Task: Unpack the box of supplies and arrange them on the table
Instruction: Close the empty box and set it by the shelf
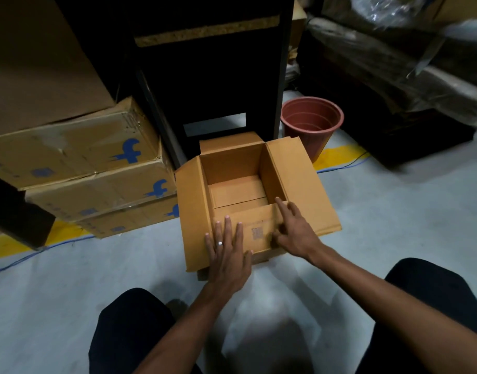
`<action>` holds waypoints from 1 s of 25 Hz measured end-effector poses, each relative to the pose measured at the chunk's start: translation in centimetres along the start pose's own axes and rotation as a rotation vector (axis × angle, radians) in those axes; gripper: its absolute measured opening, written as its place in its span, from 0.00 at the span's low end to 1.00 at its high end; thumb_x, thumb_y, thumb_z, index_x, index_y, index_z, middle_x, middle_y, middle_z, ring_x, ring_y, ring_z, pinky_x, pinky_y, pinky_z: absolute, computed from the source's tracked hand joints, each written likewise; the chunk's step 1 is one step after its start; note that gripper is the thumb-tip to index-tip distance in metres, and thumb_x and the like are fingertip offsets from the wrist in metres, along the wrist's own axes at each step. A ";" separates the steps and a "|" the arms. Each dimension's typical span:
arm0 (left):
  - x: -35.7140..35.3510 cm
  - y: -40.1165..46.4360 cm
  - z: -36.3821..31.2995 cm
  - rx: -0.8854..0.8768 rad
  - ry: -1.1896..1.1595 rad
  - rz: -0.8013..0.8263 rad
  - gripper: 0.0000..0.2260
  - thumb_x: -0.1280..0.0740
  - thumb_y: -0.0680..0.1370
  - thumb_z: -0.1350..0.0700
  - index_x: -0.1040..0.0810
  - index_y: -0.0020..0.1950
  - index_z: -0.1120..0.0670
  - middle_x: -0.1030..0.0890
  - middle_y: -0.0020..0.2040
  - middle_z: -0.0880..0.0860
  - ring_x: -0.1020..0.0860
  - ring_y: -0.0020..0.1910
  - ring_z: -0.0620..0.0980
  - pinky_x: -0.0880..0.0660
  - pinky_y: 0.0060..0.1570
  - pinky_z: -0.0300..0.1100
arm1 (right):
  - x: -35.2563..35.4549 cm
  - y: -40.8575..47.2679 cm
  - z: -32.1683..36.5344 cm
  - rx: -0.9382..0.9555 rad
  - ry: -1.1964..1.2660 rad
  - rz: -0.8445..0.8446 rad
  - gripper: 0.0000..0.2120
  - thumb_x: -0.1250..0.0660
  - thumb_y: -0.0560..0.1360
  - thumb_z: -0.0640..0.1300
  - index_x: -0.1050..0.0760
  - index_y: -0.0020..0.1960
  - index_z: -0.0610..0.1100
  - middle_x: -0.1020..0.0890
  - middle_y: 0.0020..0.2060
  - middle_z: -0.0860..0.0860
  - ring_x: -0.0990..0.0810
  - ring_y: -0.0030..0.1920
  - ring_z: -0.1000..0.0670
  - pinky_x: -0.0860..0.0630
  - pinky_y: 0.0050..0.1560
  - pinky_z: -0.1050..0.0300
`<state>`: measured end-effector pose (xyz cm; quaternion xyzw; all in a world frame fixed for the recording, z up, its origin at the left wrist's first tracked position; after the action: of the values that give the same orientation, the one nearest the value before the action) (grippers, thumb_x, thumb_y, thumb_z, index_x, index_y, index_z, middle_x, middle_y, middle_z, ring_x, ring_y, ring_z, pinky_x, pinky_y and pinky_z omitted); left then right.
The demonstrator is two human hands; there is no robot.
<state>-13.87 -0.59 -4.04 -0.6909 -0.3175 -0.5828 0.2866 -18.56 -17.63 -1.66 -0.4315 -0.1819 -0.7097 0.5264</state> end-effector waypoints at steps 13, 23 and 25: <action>-4.0 1.2 0.8 0.001 -0.014 0.111 0.30 0.58 0.83 0.41 0.29 0.74 0.54 0.29 0.74 0.57 0.31 0.73 0.60 0.49 0.71 0.62 | -6.4 3.2 1.4 -0.036 -0.419 0.498 0.28 0.34 0.77 0.49 0.34 0.74 0.45 0.28 0.68 0.43 0.27 0.65 0.43 0.26 0.64 0.48; -2.5 3.3 1.9 0.082 -0.027 -0.107 0.30 0.51 0.81 0.39 0.43 0.80 0.52 0.45 0.81 0.55 0.46 0.80 0.56 0.45 0.75 0.61 | 4.9 12.7 3.2 0.013 -0.054 0.073 0.16 0.34 0.79 0.45 0.27 0.65 0.45 0.23 0.58 0.50 0.23 0.58 0.48 0.27 0.54 0.57; -2.5 3.4 1.8 0.085 -0.029 -0.156 0.30 0.52 0.82 0.39 0.43 0.80 0.52 0.45 0.81 0.54 0.46 0.80 0.55 0.44 0.75 0.60 | 7.3 15.8 4.0 0.047 0.031 -0.076 0.18 0.35 0.80 0.46 0.29 0.68 0.45 0.23 0.62 0.48 0.24 0.63 0.46 0.27 0.58 0.55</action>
<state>-10.37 -1.64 -6.84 -0.6597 -0.3987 -0.5793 0.2650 -3.12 -25.07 3.42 -0.4007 -0.2066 -0.7314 0.5117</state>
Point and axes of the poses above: each hand's wrist, its own y-axis towards the middle knuckle, its own x-axis out of the back of the hand, z = x × y, the point moved 10 cm from there along y, towards the middle knuckle
